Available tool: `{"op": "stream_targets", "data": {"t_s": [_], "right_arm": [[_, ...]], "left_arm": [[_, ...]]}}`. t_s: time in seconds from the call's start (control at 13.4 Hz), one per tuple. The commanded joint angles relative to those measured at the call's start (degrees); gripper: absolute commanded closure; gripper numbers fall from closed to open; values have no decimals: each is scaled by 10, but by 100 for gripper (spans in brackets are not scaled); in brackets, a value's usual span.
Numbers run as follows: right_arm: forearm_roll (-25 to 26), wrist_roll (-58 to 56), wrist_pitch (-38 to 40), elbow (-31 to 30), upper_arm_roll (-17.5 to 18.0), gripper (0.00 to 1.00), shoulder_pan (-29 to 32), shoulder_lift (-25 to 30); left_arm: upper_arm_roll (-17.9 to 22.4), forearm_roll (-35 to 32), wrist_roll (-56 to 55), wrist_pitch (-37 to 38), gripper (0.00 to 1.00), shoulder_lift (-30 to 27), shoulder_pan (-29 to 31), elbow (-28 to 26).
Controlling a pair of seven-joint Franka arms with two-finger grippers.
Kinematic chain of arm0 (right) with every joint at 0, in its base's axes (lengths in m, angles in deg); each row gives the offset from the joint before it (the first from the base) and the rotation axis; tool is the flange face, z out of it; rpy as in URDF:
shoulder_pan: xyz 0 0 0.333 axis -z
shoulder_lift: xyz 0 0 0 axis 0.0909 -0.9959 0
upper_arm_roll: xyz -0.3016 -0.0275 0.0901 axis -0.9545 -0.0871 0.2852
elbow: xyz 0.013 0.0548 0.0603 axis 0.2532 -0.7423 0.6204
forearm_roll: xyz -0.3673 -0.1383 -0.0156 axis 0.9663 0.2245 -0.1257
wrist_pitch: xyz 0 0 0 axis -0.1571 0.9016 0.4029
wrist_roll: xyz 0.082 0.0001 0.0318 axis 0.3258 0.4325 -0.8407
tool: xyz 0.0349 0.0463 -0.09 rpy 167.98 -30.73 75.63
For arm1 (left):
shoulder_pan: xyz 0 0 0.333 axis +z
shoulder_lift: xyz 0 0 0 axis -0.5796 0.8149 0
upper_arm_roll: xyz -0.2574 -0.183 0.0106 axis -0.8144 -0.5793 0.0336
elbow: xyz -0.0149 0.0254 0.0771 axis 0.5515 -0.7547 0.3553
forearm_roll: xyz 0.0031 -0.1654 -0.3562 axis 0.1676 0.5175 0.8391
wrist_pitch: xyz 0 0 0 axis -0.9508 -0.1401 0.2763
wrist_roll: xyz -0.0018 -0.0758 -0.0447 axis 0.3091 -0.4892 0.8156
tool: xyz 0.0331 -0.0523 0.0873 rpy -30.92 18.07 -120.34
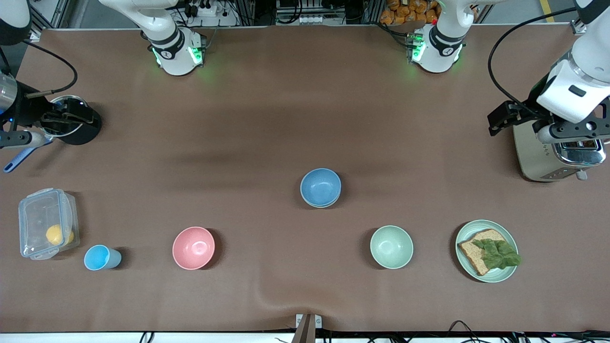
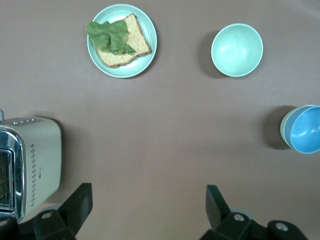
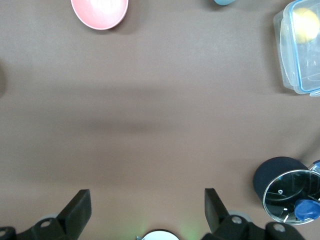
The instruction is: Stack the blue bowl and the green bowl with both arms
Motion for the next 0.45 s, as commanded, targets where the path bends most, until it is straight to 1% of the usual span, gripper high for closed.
{"op": "stream_targets", "data": {"t_s": [0.0, 0.22, 0.37], "right_arm": [[11, 4, -6, 3, 9, 0, 5, 7], [18, 3, -7, 28, 13, 0, 4, 6], [21, 2, -12, 31, 12, 0, -1, 6]], "left_arm": [[0, 12, 11, 28, 0, -15, 2, -12], [1, 7, 11, 36, 0, -11, 3, -4], [1, 4, 12, 39, 0, -11, 3, -4]]}}
